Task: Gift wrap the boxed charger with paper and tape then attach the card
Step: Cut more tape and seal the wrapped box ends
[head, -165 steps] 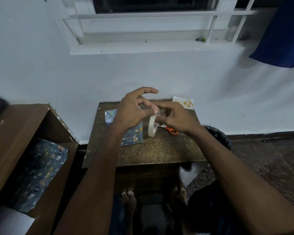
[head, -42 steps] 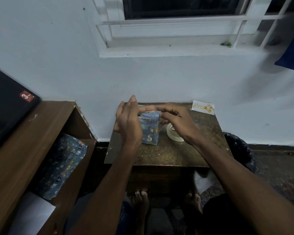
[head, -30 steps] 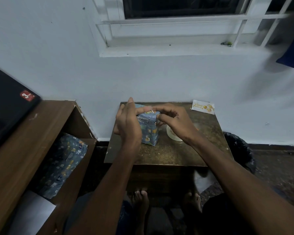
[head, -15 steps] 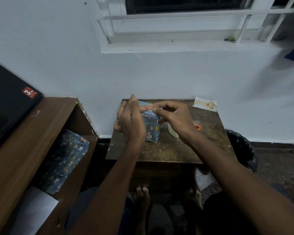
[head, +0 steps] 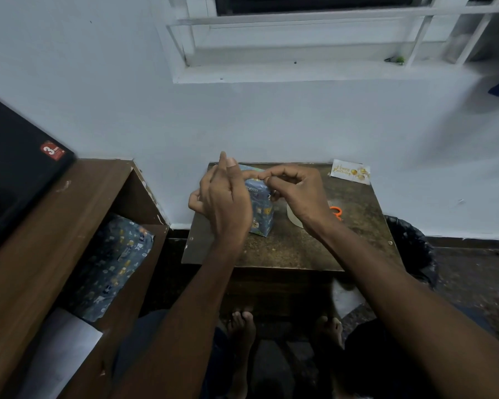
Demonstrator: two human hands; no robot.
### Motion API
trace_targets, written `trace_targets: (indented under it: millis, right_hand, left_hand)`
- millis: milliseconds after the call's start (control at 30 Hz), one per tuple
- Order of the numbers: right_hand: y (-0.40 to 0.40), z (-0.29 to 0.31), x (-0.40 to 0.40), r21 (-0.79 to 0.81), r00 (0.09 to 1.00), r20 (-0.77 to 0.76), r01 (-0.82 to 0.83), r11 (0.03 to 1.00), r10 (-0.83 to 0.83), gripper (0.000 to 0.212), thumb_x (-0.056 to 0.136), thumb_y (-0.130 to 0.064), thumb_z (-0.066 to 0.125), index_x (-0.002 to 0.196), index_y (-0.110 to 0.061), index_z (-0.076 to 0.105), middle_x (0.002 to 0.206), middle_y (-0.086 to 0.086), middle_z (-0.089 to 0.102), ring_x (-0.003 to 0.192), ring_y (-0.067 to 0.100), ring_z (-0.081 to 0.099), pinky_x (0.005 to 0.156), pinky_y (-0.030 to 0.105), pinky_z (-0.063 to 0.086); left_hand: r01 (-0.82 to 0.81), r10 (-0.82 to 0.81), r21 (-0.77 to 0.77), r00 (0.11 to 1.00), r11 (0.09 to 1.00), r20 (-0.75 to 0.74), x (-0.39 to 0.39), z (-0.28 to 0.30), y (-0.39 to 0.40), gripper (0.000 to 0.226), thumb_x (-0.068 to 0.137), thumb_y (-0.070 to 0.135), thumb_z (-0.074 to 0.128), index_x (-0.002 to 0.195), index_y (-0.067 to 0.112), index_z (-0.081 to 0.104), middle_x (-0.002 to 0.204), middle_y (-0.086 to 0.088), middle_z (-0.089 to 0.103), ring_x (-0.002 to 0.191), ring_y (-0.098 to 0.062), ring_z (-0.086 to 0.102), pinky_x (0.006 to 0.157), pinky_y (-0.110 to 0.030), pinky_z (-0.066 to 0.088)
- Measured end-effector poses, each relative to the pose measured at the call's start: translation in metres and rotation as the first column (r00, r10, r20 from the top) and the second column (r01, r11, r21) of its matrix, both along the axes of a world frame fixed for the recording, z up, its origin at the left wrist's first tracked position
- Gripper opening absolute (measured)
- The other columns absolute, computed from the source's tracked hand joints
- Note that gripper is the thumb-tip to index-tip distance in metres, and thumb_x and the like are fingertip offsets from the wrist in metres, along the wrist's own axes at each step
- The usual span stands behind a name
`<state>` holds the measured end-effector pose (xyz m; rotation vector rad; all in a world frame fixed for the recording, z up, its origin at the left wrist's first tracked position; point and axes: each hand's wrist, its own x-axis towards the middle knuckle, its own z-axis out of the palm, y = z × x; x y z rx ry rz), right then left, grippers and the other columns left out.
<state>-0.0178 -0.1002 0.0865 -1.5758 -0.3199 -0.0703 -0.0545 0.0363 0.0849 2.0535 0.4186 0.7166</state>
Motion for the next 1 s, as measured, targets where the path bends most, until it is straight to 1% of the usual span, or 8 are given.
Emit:
trace_targets:
  millis: [100, 233, 333, 467, 600, 733, 867, 1000]
  right_hand:
    - [-0.001, -0.004, 0.004, -0.055, 0.999, 0.031, 0.023, 0.998, -0.021, 0.017, 0.091, -0.007, 0.07, 0.098, -0.013, 0.084, 0.091, 0.009, 0.077, 0.069, 0.021, 0.069, 0.066, 0.039, 0.058]
    - [-0.001, -0.01, 0.005, -0.265, 0.987, 0.162, 0.047, 0.963, -0.004, 0.028, 0.097, -0.022, 0.061, 0.115, -0.029, 0.082, 0.104, -0.005, 0.074, 0.09, 0.015, 0.07, 0.077, 0.049, 0.061]
    - [-0.006, -0.006, 0.001, -0.338, 0.962, 0.268, 0.051, 0.94, 0.044, 0.024, 0.094, -0.023, 0.068, 0.113, -0.025, 0.082, 0.114, -0.005, 0.072, 0.105, 0.011, 0.068, 0.083, 0.043, 0.061]
    - [-0.014, 0.001, 0.0, -0.163, 0.951, 0.31, 0.059, 0.985, -0.005, 0.016, 0.081, -0.013, 0.089, 0.075, -0.004, 0.076, 0.107, 0.007, 0.076, 0.109, 0.016, 0.072, 0.087, 0.042, 0.06]
    - [-0.016, -0.001, 0.002, -0.072, 0.991, 0.086, -0.096, 0.993, 0.102, 0.048, 0.071, -0.004, 0.095, 0.103, -0.006, 0.059, 0.117, 0.011, 0.071, 0.111, 0.02, 0.072, 0.075, 0.029, 0.06]
    - [-0.011, -0.004, 0.0, -0.178, 0.995, 0.047, -0.08, 0.981, 0.09, 0.074, 0.067, -0.007, 0.098, 0.128, -0.018, 0.056, 0.116, 0.001, 0.069, 0.1, 0.011, 0.07, 0.072, 0.024, 0.057]
    - [-0.004, -0.005, -0.009, -0.227, 0.987, 0.157, 0.023, 0.974, 0.014, 0.068, 0.07, -0.001, 0.089, 0.125, -0.017, 0.053, 0.111, -0.009, 0.066, 0.084, 0.004, 0.066, 0.064, 0.028, 0.056]
    - [-0.001, -0.007, -0.012, -0.291, 0.972, 0.231, 0.038, 0.956, 0.032, 0.066, 0.069, -0.003, 0.084, 0.122, -0.017, 0.049, 0.116, -0.007, 0.062, 0.103, 0.01, 0.066, 0.071, 0.025, 0.053]
  left_hand:
    - [-0.029, 0.029, 0.053, 1.0, 0.998, 0.002, 0.0, -0.001, 0.002, 0.075, 0.106, 0.066, 0.01, 0.124, 0.037, 0.077, 0.153, 0.017, 0.058, 0.14, 0.003, 0.042, 0.113, -0.038, 0.016]
    - [0.014, -0.015, 0.038, 1.0, 0.999, 0.022, 0.004, -0.002, 0.01, 0.069, 0.108, 0.059, 0.016, 0.117, 0.035, 0.08, 0.136, 0.02, 0.067, 0.121, 0.013, 0.037, 0.102, -0.024, 0.011]
    - [0.052, -0.051, 0.076, 0.999, 0.996, -0.006, 0.01, -0.005, 0.013, 0.061, 0.108, 0.06, 0.019, 0.127, 0.039, 0.072, 0.145, 0.015, 0.065, 0.138, -0.002, 0.043, 0.112, -0.038, 0.016]
    - [0.148, -0.147, 0.046, 0.989, 0.988, -0.028, 0.013, -0.009, 0.012, 0.051, 0.108, 0.061, 0.022, 0.131, 0.05, 0.066, 0.158, 0.014, 0.051, 0.15, -0.011, 0.039, 0.123, -0.053, 0.013]
    - [0.241, -0.243, -0.097, 0.97, 0.966, -0.01, 0.016, 0.0, 0.015, 0.036, 0.106, 0.06, 0.023, 0.116, 0.082, 0.051, 0.143, 0.021, 0.062, 0.143, -0.007, 0.047, 0.122, -0.054, 0.013]
    - [0.262, -0.259, -0.258, 0.965, 0.93, 0.046, 0.019, 0.006, 0.019, 0.058, 0.099, 0.062, 0.031, 0.121, 0.034, 0.077, 0.115, 0.048, 0.063, 0.129, 0.001, 0.058, 0.123, -0.05, 0.033]
    - [0.243, -0.224, -0.143, 0.965, 0.959, 0.14, 0.022, 0.013, 0.02, 0.043, 0.106, 0.048, 0.039, 0.115, 0.035, 0.079, 0.125, 0.022, 0.073, 0.129, -0.002, 0.062, 0.117, -0.05, 0.042]
    - [0.394, -0.394, 0.056, 0.88, 0.918, 0.265, 0.025, 0.029, 0.012, 0.034, 0.113, 0.023, 0.046, 0.135, 0.02, 0.071, 0.133, 0.011, 0.072, 0.126, -0.004, 0.065, 0.103, -0.031, 0.055]
